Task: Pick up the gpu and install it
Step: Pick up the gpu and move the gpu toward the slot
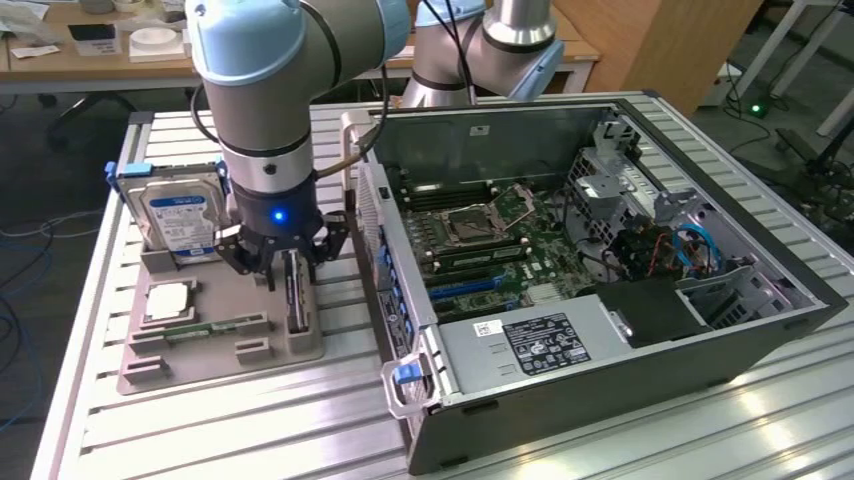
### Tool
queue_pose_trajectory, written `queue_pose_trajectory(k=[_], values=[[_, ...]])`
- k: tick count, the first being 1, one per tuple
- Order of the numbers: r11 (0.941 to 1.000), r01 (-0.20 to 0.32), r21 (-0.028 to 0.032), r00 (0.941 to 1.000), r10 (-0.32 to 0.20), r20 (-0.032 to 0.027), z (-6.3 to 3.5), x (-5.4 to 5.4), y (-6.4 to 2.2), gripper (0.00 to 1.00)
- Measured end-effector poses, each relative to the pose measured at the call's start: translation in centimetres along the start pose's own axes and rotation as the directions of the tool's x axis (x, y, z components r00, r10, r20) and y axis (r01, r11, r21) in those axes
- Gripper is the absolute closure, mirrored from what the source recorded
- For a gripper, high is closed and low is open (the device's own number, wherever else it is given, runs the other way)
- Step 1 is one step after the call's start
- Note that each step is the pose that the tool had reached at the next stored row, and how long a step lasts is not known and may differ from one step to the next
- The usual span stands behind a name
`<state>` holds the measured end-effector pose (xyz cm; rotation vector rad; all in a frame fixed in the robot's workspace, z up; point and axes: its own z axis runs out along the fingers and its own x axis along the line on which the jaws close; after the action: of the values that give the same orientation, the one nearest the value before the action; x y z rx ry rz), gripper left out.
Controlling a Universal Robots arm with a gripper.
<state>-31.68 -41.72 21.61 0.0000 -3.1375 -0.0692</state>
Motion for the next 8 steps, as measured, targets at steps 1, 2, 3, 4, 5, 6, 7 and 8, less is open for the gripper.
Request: queue_pose_trajectory(k=[1, 2, 3, 4, 5, 6, 7, 8], values=[[1.0, 0.0, 0.0, 1.0, 0.0, 0.0, 0.0, 0.0, 0.0, 0.47], [1.0, 0.0, 0.0001, 1.0, 0.0, 0.0, 0.0, 0.0, 0.0, 0.47], [1.0, 0.0, 0.0001, 1.0, 0.0, -0.0001, 0.0, 0.0, 0.0, 0.47], [1.0, 0.0, 0.0002, 1.0, 0.0, -0.0001, 0.0, 0.0, 0.0, 0.47], [1.0, 0.0, 0.0001, 1.0, 0.0, -0.0001, 0.0, 0.0, -0.01, 0.47], [1.0, 0.0, 0.0001, 1.0, 0.0, -0.0001, 0.0, 0.0, -0.01, 0.48], [1.0, 0.0, 0.0002, 1.0, 0.0, -0.0001, 0.0, 0.0, -0.01, 0.48], [1.0, 0.0, 0.0001, 1.0, 0.0, -0.0001, 0.0, 0.0, -0.01, 0.55]])
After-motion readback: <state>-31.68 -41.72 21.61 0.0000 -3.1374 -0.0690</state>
